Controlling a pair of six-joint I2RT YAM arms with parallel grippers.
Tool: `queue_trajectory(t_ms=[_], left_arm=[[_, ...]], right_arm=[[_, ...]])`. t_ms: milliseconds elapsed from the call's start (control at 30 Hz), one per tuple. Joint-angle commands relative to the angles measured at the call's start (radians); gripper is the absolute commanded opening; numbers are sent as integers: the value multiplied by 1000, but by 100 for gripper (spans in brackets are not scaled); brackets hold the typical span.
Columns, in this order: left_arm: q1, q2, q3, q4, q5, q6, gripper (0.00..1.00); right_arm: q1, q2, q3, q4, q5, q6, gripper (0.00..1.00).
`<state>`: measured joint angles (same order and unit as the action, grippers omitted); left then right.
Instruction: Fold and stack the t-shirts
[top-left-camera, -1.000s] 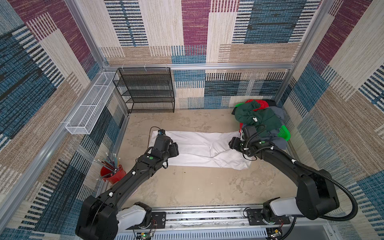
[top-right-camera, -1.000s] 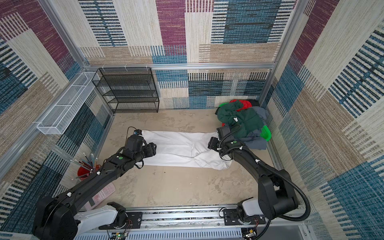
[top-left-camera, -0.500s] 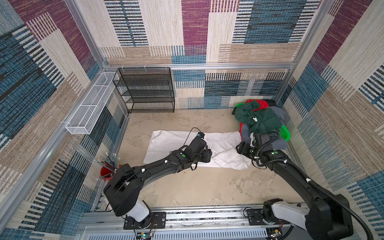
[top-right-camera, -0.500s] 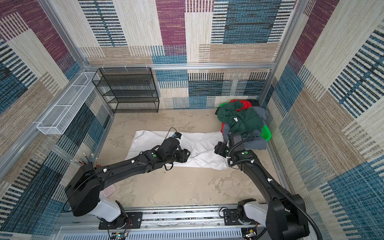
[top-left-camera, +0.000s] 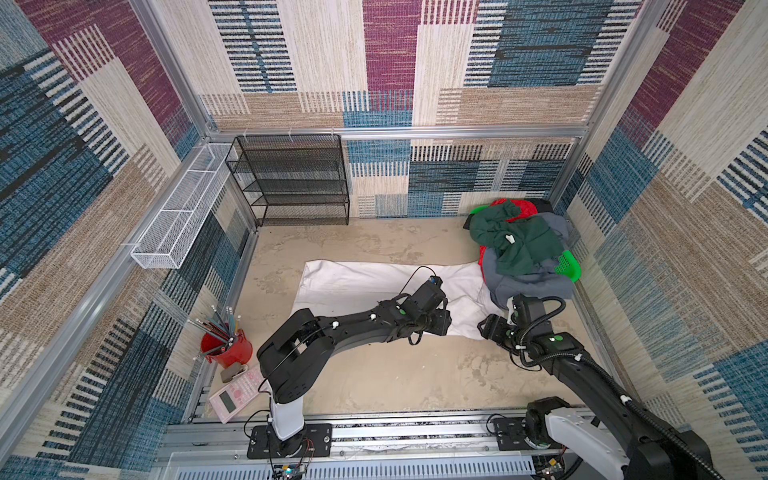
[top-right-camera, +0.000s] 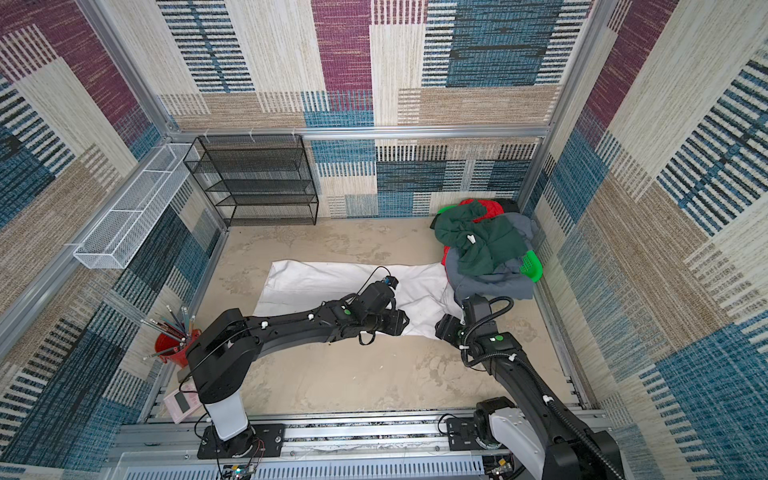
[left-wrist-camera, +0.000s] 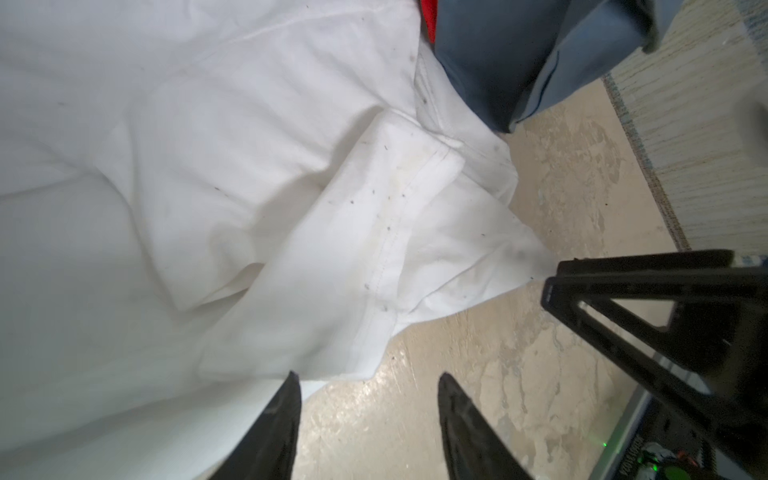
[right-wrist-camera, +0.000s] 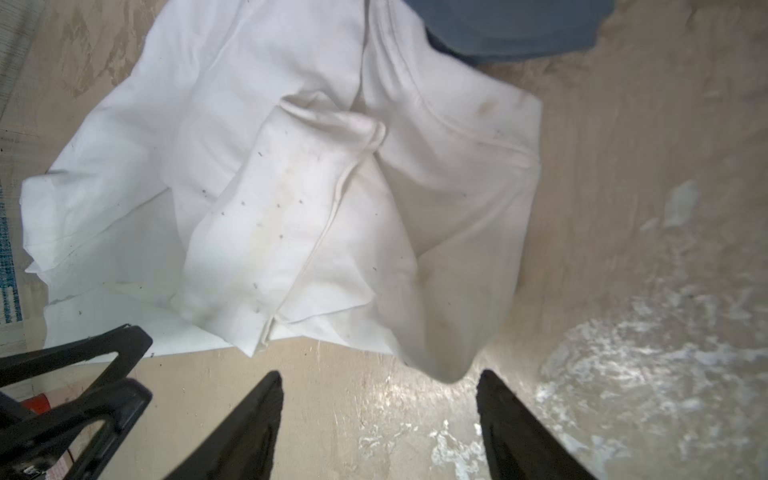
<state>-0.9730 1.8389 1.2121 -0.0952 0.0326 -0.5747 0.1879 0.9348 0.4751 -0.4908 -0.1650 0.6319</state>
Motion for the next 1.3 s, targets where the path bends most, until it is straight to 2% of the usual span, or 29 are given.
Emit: queue_trajectory(t_ms=[0, 367, 767, 800, 867, 933, 1033, 1200, 1267], left_arm=[[-14, 10, 28, -26, 10, -14, 53], [-37, 109, 149, -176, -31, -18, 53], [-38, 204, 208, -222, -67, -17, 53], [-38, 211, 214, -227, -72, -16, 51], [-37, 223, 229, -237, -76, -11, 31], [-36, 240, 245, -247, -73, -9, 22], [-36, 254, 273, -278, -86, -4, 18], [-29, 240, 272, -285, -110, 7, 0], [-25, 235, 268, -287, -110, 11, 0]], right_arm=[[-5, 1, -7, 44, -24, 1, 75], [-15, -8, -19, 52, -37, -9, 74], [-16, -42, -40, 58, -34, 9, 74], [-16, -42, -39, 60, -34, 8, 74], [-16, -42, -43, 60, -34, 7, 74], [-16, -40, -44, 61, -37, 7, 74], [-16, -40, -43, 60, -31, 6, 74], [-16, -38, -45, 63, -24, 2, 74], [-16, -39, -45, 67, -21, 3, 74]])
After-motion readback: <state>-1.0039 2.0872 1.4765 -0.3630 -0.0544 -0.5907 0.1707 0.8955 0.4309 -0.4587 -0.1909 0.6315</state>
